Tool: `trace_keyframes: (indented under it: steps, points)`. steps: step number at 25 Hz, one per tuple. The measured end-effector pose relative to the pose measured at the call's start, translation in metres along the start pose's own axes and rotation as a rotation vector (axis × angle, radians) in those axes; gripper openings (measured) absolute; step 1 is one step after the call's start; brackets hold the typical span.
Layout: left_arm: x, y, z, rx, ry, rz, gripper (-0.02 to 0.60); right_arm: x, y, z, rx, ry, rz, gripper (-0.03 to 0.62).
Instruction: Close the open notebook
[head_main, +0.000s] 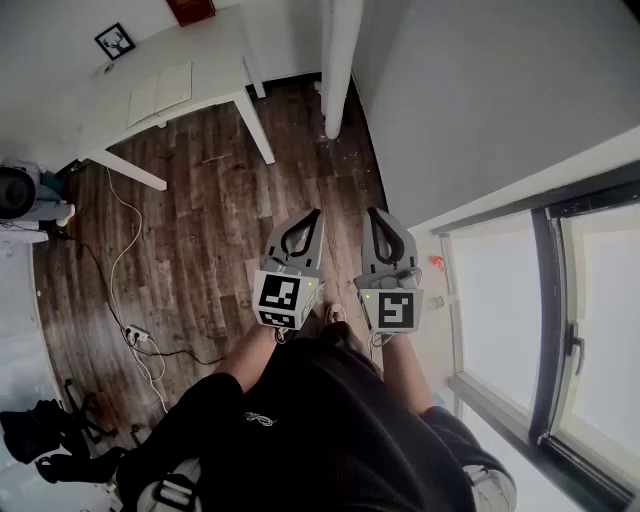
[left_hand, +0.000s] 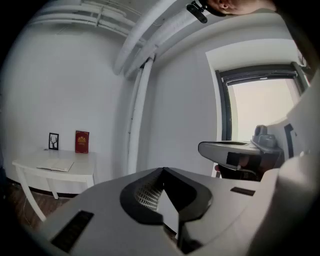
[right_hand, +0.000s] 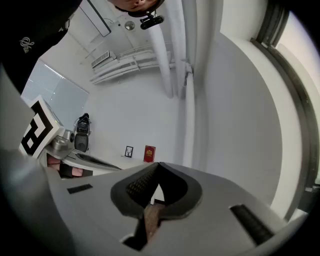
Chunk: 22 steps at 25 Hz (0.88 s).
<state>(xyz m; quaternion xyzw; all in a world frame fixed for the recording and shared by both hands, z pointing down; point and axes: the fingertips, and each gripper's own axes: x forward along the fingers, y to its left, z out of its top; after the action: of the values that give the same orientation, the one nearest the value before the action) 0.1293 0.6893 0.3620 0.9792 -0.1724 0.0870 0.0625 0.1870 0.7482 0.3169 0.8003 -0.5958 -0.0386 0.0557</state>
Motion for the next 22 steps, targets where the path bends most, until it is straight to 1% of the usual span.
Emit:
trace_keyframes:
  steps: [4, 6, 8, 11, 13, 16, 18, 22]
  points:
    - [-0.003, 0.038, 0.004, -0.012, -0.009, 0.004, 0.003, 0.031, 0.023, 0.005, -0.034, -0.006, 0.007, 0.023]
    - [-0.004, 0.058, 0.011, -0.021, -0.022, 0.008, 0.003, 0.047, 0.037, 0.013, -0.023, -0.011, 0.006, 0.023]
    - [-0.005, 0.077, 0.019, -0.037, -0.035, 0.005, 0.003, 0.061, 0.051, 0.024, 0.000, -0.038, 0.011, 0.023]
    - [-0.004, 0.109, 0.024, -0.062, -0.052, 0.011, 0.003, 0.085, 0.074, 0.028, -0.026, -0.047, 0.040, 0.023]
    - [-0.004, 0.129, 0.022, -0.082, -0.053, 0.030, 0.003, 0.104, 0.086, 0.026, -0.048, -0.032, 0.068, 0.023]
    - [-0.004, 0.155, 0.021, -0.104, -0.052, 0.064, 0.003, 0.132, 0.095, 0.027, -0.041, -0.017, 0.103, 0.025]
    - [0.002, 0.174, 0.024, -0.111, -0.058, 0.088, 0.003, 0.153, 0.100, 0.029, -0.055, -0.017, 0.129, 0.024]
    - [0.018, 0.217, 0.031, -0.117, -0.065, 0.164, 0.003, 0.206, 0.112, 0.025, -0.079, -0.022, 0.224, 0.025]
